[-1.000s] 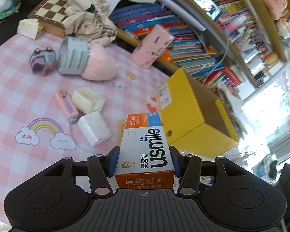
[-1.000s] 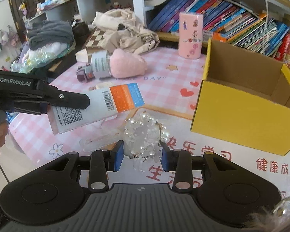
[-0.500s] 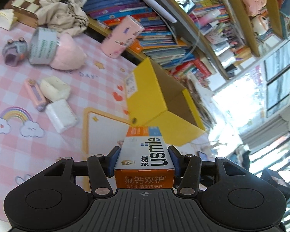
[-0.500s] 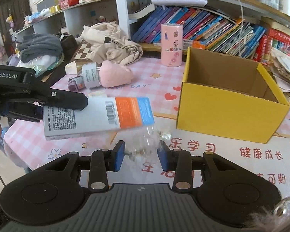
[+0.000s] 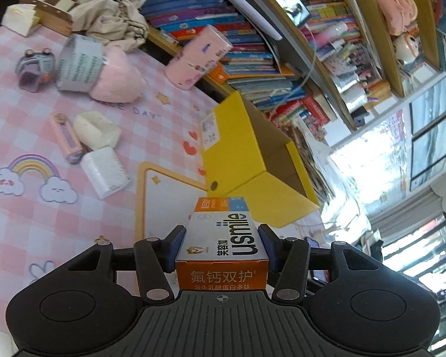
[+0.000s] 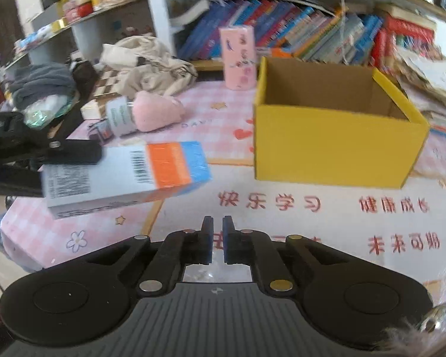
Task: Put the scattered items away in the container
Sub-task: 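Lift the toothpaste box and pearl clip and carry both toward the yellow box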
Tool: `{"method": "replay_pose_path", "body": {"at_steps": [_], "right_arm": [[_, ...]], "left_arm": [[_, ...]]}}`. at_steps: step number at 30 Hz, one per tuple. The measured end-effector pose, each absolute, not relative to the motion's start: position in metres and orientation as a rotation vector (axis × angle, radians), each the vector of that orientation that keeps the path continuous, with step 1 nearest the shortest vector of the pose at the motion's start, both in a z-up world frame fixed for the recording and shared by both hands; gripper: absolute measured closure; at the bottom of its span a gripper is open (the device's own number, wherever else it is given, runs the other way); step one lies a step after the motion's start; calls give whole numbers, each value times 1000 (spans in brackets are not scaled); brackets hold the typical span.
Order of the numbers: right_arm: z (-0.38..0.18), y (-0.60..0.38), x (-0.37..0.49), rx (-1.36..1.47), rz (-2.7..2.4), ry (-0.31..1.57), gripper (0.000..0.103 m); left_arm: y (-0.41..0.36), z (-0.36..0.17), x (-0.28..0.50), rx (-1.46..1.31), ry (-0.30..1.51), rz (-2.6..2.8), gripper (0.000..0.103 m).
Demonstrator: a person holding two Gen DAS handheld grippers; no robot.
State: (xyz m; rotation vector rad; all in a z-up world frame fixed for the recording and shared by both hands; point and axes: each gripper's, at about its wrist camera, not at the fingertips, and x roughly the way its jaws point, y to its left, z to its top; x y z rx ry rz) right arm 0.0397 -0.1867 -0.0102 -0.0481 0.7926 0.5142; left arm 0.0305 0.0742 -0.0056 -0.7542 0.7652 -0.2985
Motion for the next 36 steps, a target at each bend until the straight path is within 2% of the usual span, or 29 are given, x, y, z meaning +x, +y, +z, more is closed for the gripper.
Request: {"method": "replay_pose_path", "body": {"at_steps": [8,10,11,12,13,18,23,26,29,31,36], "right_arm": [[-21,-191,47,2,485,855,97],[-21,-188,46,-11,495,862,95],[-22,-186,46,-18,508,872,83],[-23,-184,46,-26,522,882,56],[-25,-181,46,-36,536,893,42],[-40,-157,48,-112,604,964,27],[-58,-137,53,-179,606,1031,30],[-67,-129,55,-218,592,1066,42],[-70,-125,54,-246,588,1068,48],[-70,-122,53,-276,580,1054,59],[-68,-128,53,-257,573,1043,68]], "left_arm": [[86,-11,20,-774,769,-239,52],[86,-12,19,-776,769,-238,52],[86,-12,19,-776,770,-238,52],[86,-12,19,-775,771,-237,52],[86,-12,19,-775,772,-236,52],[88,-12,13,-773,773,-216,52],[97,-12,3,-780,771,-170,52],[102,-12,-2,-783,768,-148,52],[105,-13,-4,-788,769,-138,52],[106,-14,-4,-792,772,-137,52],[105,-14,-2,-801,772,-148,52]]}}
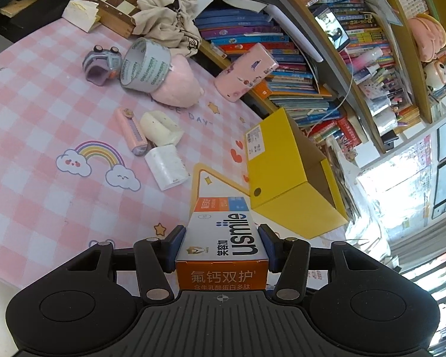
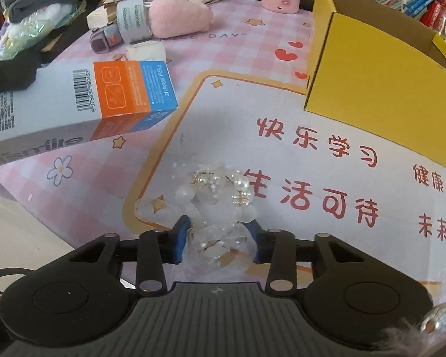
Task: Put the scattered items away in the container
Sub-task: 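Lift the toothpaste box and pearl clip and carry both toward the yellow box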
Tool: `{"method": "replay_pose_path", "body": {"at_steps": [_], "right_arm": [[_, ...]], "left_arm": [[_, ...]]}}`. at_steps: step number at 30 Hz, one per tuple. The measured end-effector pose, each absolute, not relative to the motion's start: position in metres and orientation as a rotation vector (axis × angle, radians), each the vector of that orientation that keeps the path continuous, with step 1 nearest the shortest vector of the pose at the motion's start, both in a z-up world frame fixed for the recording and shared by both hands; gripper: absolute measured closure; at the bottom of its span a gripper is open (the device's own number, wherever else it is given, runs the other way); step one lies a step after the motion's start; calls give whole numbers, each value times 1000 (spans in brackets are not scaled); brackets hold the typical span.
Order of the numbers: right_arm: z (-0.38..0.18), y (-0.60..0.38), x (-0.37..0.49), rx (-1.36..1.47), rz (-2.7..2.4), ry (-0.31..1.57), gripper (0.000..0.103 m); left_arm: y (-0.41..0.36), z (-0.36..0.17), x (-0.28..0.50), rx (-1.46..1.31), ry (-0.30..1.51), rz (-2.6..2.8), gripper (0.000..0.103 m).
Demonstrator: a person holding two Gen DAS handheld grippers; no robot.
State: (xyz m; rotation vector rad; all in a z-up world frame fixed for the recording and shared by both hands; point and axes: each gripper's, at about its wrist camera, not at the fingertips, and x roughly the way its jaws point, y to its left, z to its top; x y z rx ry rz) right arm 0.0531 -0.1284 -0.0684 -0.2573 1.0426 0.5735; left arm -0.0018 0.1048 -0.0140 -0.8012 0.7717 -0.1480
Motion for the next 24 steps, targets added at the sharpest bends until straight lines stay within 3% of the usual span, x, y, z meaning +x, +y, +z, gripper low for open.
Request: {"method": "replay_pose_path", "body": {"at_steps": [24], "right_arm": [[-14,-183,32,-151,427,838,69]], "left_arm": [[68,-10,30,-845,803,-372,52]]}}
